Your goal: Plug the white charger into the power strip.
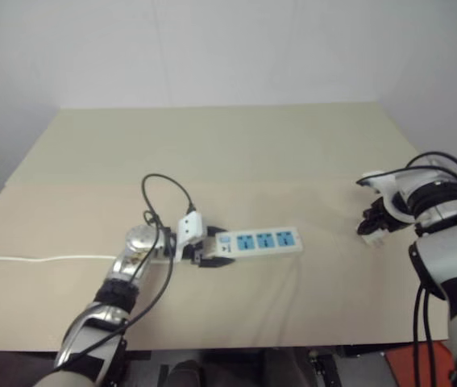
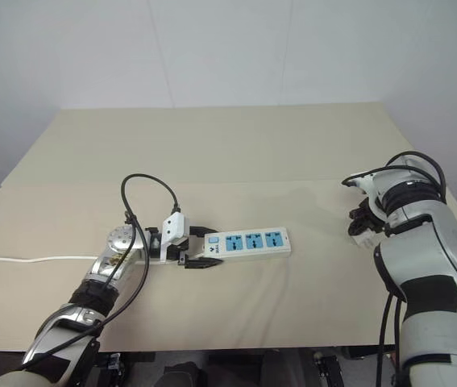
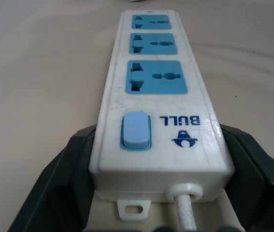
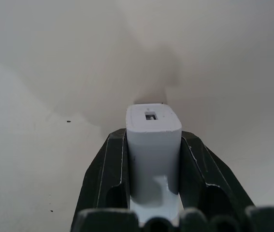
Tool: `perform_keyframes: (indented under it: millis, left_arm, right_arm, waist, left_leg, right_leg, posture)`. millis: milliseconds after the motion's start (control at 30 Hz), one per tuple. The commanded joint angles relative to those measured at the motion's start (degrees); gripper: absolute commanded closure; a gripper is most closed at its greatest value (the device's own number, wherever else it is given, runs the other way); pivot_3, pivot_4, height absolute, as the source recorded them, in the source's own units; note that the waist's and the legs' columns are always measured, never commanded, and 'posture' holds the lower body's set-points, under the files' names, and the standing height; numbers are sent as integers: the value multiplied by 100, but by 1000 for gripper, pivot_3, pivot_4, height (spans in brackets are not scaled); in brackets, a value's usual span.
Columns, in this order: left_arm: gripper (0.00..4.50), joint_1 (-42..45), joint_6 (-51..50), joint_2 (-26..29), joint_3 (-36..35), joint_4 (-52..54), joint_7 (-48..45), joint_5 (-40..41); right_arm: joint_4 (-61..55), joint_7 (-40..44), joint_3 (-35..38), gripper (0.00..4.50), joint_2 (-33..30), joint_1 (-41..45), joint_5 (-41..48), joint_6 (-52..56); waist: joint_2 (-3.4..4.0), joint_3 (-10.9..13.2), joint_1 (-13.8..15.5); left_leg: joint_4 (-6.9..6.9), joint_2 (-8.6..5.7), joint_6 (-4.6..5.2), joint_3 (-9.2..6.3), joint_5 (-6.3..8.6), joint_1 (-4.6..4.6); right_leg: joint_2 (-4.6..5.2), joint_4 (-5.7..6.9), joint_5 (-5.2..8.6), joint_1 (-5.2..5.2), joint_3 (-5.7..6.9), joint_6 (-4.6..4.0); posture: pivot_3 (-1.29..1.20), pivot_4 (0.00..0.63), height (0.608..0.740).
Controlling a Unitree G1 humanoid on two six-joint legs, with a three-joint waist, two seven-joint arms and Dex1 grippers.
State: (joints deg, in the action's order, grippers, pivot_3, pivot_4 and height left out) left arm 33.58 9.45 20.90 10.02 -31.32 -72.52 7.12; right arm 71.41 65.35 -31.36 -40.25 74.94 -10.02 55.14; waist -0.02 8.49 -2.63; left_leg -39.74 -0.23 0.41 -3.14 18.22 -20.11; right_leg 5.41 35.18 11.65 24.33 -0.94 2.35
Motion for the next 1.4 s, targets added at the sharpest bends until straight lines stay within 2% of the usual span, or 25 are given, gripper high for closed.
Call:
perform_keyframes:
  millis: [33,133,300,367,467,600,733,967,1400]
  left_arm:
    - [1230,2,-22,123,67,-33,-3,-88]
    - [1230,119,56,148,61,-201,-46,-108]
    - [1230,438,178,134,10,-645,-132,-78]
    - [1230,539,292,151,20,-826,-234,-85]
    - [1230,714,491,184,17,-1171,-339,-123]
    - [1230,888,610,225,-23,-1505,-605,-54]
    - [1230,907,548,221,-50,-1559,-832,26]
    - [1230,757,480,265,-47,-1280,-1137,129]
    - [1230,312,348,434,-29,-679,-973,74]
  right_arm:
    - [-255,110,238,3419,-80,135,-75,-58]
    - [-1093,283,492,3419,-290,137,46,-159]
    - [-4467,40,2353,3419,-548,-921,1242,207]
    - [-5490,-228,2987,3419,-379,-1402,1639,331]
    - [-7031,-790,3840,3419,217,-2375,2180,-153]
    - [-8021,-1030,4098,3419,877,-3277,2782,-446]
    - [-8408,-1075,3638,3419,1528,-3970,3001,-1286]
    - [-7728,-1006,2895,3419,2254,-4060,2924,-2433]
    - [-6472,-612,2131,3419,2418,-4104,2681,-3727]
  waist:
    - [1,-1,-1]
    - [5,-2,-4]
    - [5,-2,14]
    - [5,-2,20]
    - [-3,-6,34]
    - [-3,-6,26]
    - [-3,-6,4]
    - [-3,-7,0]
    - [-4,-6,-3]
  left_leg:
    - [0,0,0,0,0,0]
    - [1,0,0,1,0,1]
    - [2,1,13,-8,7,-1]
    - [0,1,26,-13,15,-1]
    - [-7,1,27,-16,16,-2]
    - [-8,-1,28,-17,16,0]
    - [-6,-2,29,-17,16,8]
    - [-5,-2,29,-17,17,21]
    - [-3,0,29,-17,17,29]
  right_leg:
    - [0,0,0,0,0,0]
    - [0,1,0,1,-2,0]
    - [-3,1,0,0,3,1]
    - [-5,2,0,-2,6,1]
    - [-3,4,-1,-4,6,2]
    - [-3,6,-2,-7,5,3]
    - [-4,9,-2,-8,4,3]
    - [-9,10,-3,-13,0,3]
    - [-11,10,-3,-17,0,2]
  posture:
    - [0,150,740]
    - [0,150,740]
    - [0,150,740]
    - [0,150,740]
    - [0,150,740]
    - [0,150,740]
    - [0,150,740]
    - [0,150,740]
    - [0,150,740]
